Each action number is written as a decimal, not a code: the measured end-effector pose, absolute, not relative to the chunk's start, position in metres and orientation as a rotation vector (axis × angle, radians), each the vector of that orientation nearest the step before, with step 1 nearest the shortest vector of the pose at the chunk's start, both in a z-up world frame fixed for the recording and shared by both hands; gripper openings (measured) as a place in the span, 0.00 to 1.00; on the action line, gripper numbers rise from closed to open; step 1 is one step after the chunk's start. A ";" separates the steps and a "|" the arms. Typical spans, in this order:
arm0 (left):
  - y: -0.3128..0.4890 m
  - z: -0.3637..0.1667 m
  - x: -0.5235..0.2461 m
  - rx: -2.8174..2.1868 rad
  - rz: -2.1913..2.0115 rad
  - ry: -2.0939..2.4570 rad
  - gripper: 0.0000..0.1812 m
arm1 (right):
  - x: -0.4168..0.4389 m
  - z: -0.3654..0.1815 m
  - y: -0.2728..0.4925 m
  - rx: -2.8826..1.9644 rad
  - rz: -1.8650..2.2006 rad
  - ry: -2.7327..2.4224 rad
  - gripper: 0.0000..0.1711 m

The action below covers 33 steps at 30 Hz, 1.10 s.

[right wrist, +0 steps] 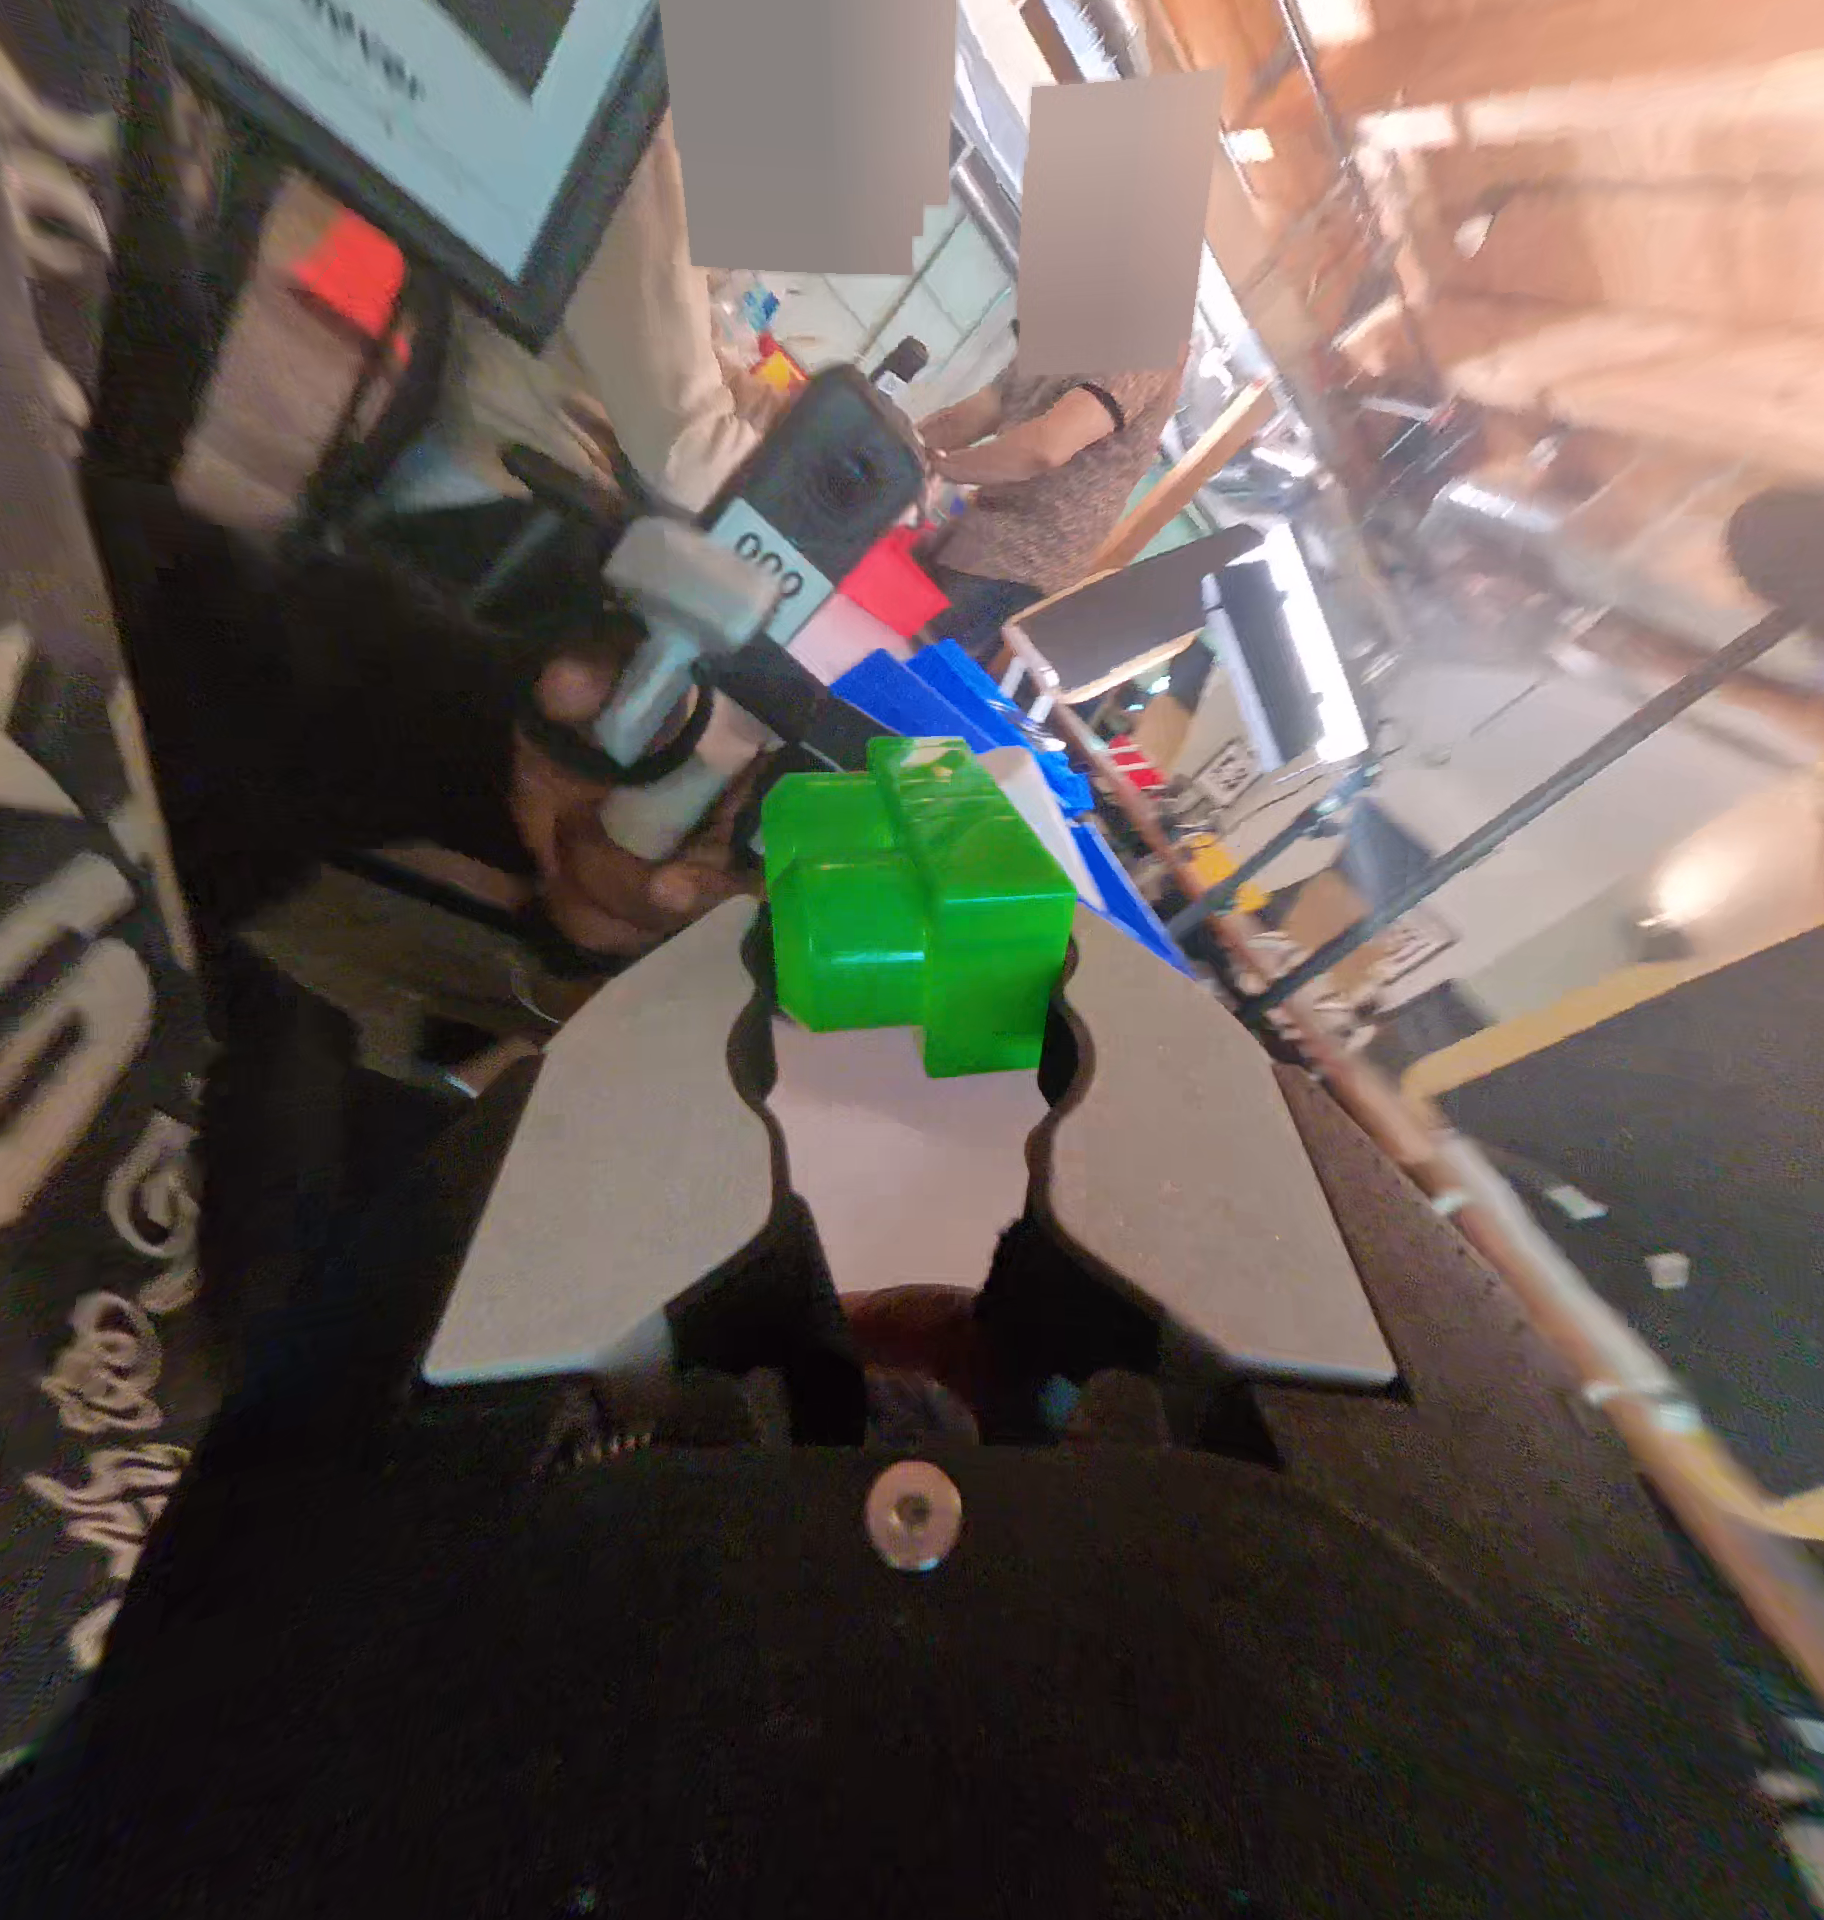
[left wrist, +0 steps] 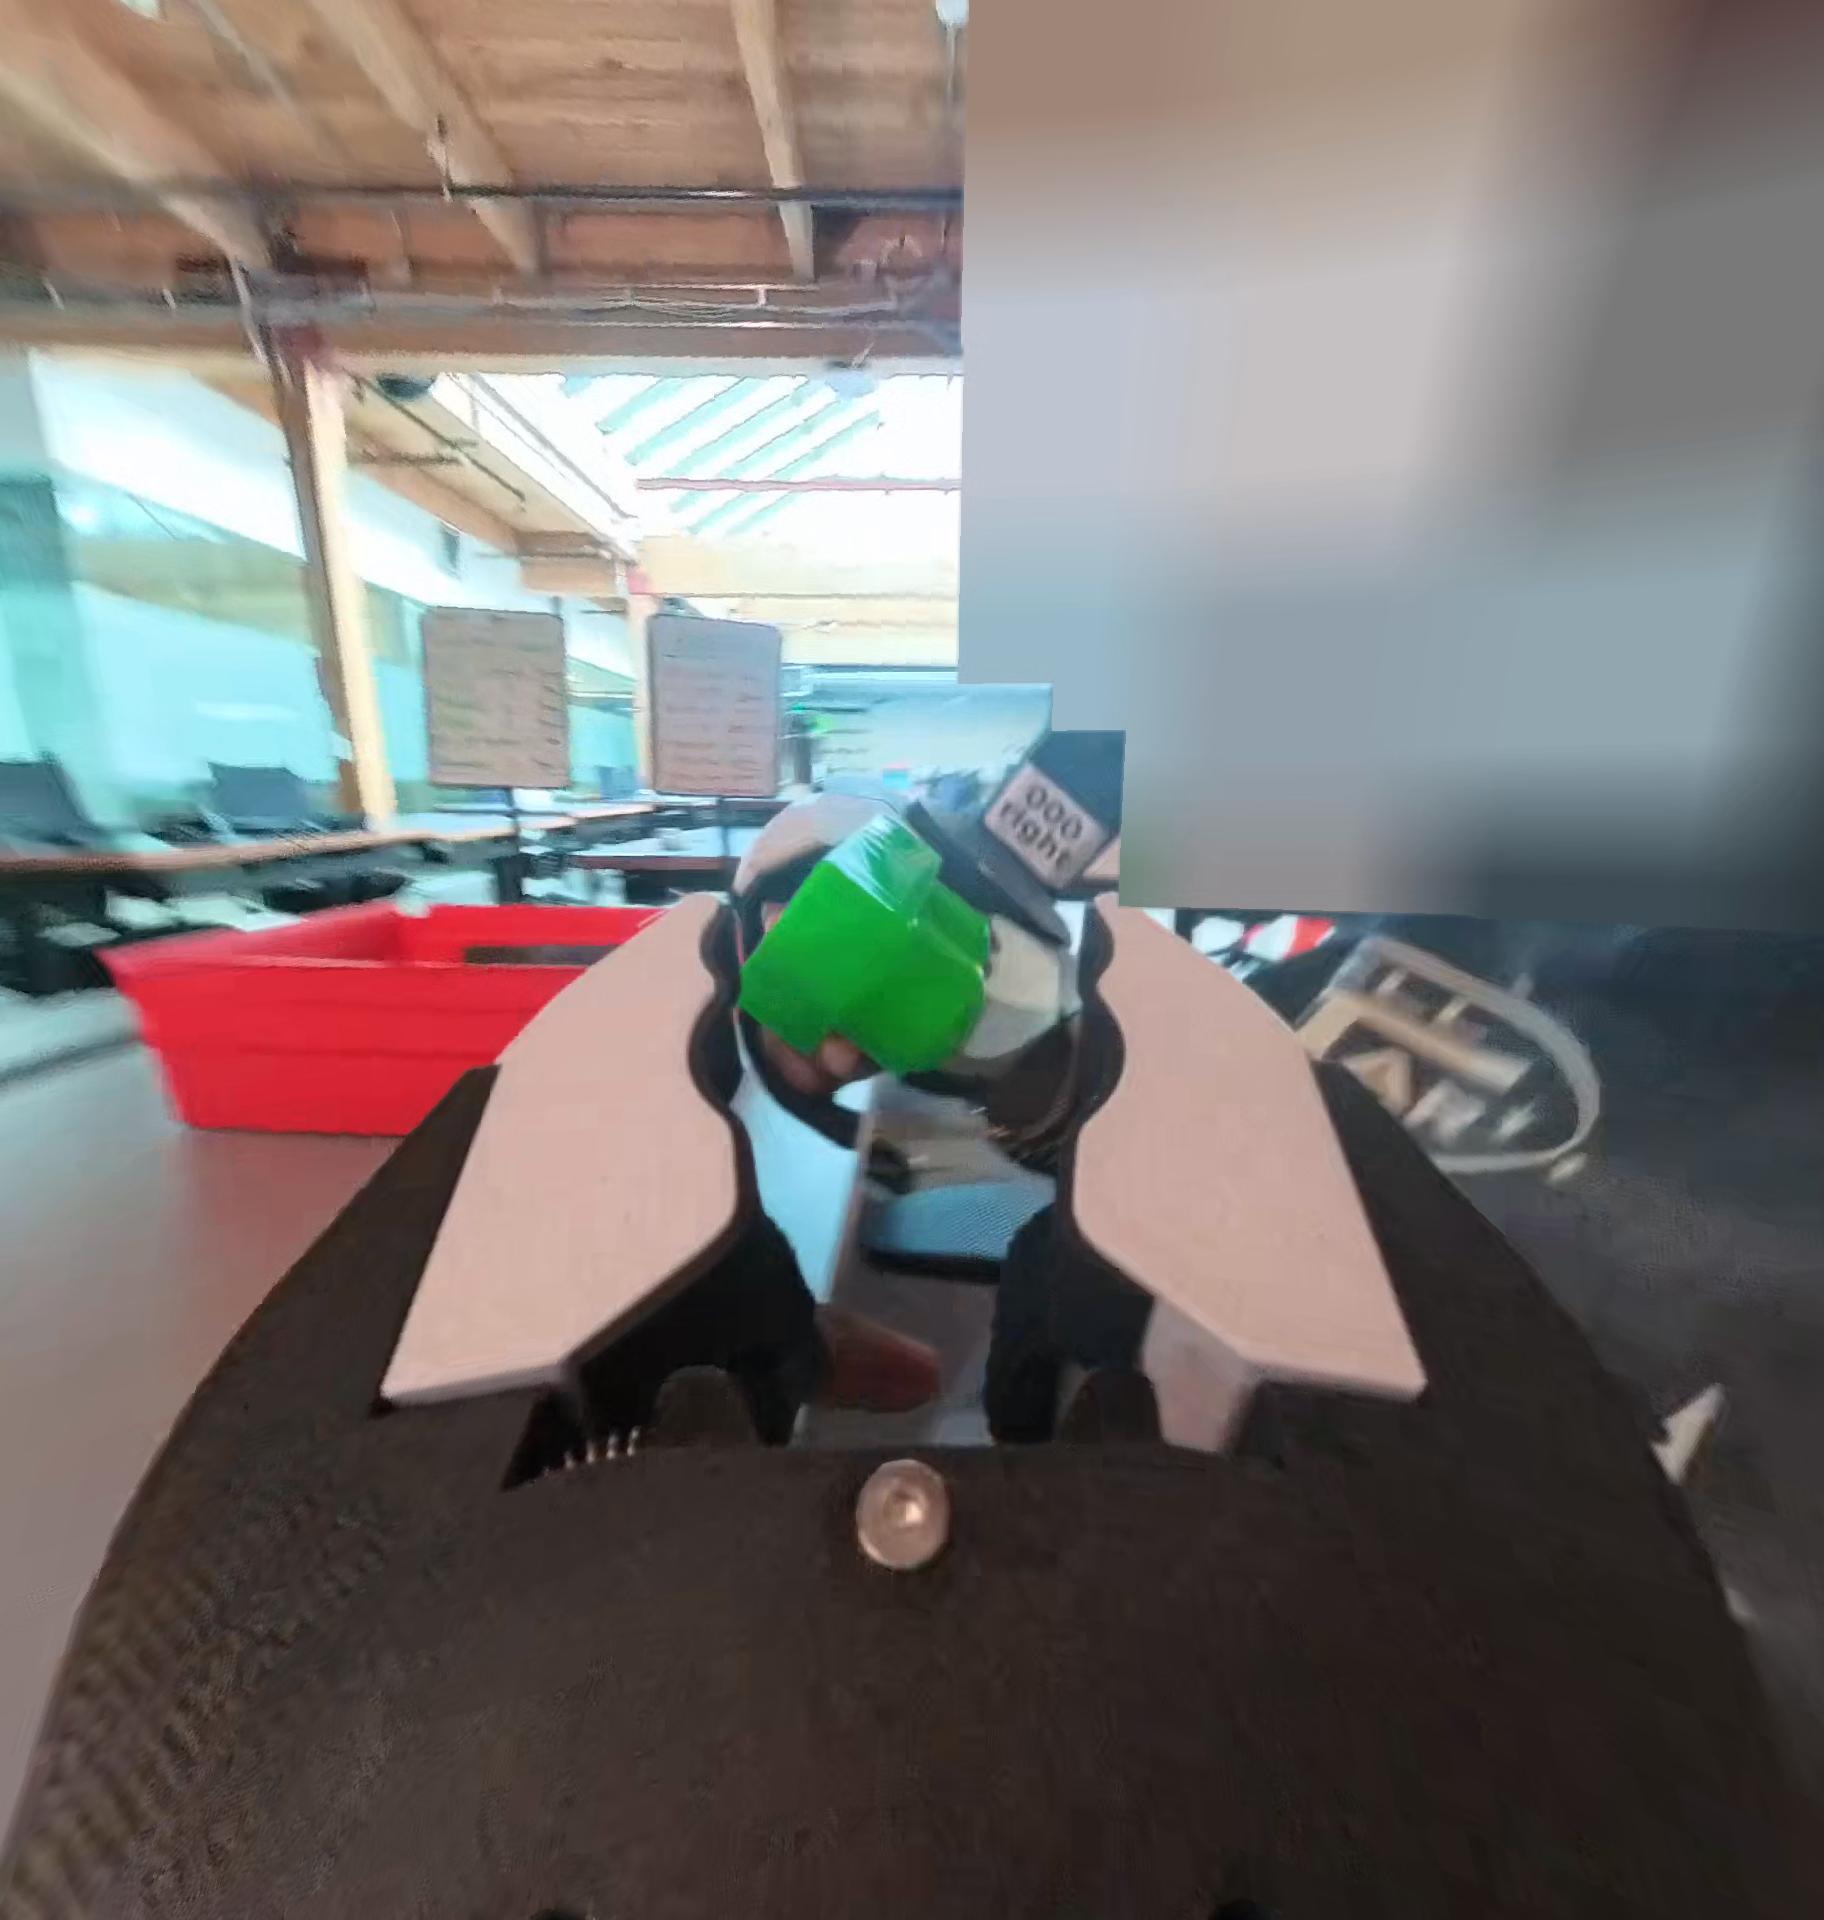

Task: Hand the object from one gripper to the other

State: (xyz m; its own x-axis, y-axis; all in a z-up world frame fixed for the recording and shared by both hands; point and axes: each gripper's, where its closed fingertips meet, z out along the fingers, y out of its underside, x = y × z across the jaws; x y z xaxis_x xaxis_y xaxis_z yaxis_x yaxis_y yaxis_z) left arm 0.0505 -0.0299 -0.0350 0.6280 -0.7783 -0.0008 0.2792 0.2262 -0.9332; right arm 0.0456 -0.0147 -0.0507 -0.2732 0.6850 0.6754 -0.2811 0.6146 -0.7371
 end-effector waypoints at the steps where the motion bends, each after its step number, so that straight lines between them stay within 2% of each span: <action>1: -0.031 -0.037 0.053 -1.113 -0.682 0.582 0.35 | 0.046 -0.051 -0.016 -0.385 1.046 -1.602 0.29; 6: -0.027 -0.039 0.059 -1.119 -0.532 0.624 0.37 | 0.049 -0.049 -0.027 -0.490 1.368 -1.627 0.29; 10: -0.028 -0.044 0.065 -1.132 -0.568 0.652 0.25 | 0.050 -0.049 -0.032 -0.525 1.452 -1.639 0.29; 15: -0.026 -0.042 0.063 -1.198 -0.715 0.584 0.24 | 0.051 -0.048 -0.029 -0.530 1.479 -1.628 0.29; 19: -0.025 -0.033 0.051 -1.201 -0.998 0.424 0.24 | 0.057 -0.037 -0.024 -0.365 1.330 -1.521 0.41; 25: -0.025 -0.038 0.054 -1.232 -1.262 0.361 0.25 | 0.056 -0.038 -0.017 -0.165 0.893 -1.461 0.45; 27: -0.024 -0.044 0.060 -1.272 -1.278 0.377 0.24 | 0.056 -0.041 -0.019 -0.132 0.827 -1.468 0.43; 28: -0.024 -0.046 0.063 -1.291 -1.289 0.391 0.24 | 0.056 -0.041 -0.020 -0.113 0.805 -1.459 0.39; 30: -0.024 -0.048 0.064 -1.302 -1.287 0.397 0.24 | 0.057 -0.044 -0.021 -0.098 0.771 -1.488 0.24; 33: -0.026 -0.045 0.062 -1.259 -1.222 0.428 0.24 | 0.055 -0.048 -0.019 -0.165 0.791 -1.550 0.22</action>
State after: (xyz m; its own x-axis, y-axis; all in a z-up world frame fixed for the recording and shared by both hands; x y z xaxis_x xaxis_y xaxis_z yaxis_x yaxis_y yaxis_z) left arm 0.0622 -0.0262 -0.0446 0.3660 -0.8618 0.3513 0.4545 -0.1638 -0.8755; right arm 0.0545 -0.0191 -0.0483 -0.1659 0.5436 0.8228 -0.3468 0.7489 -0.5648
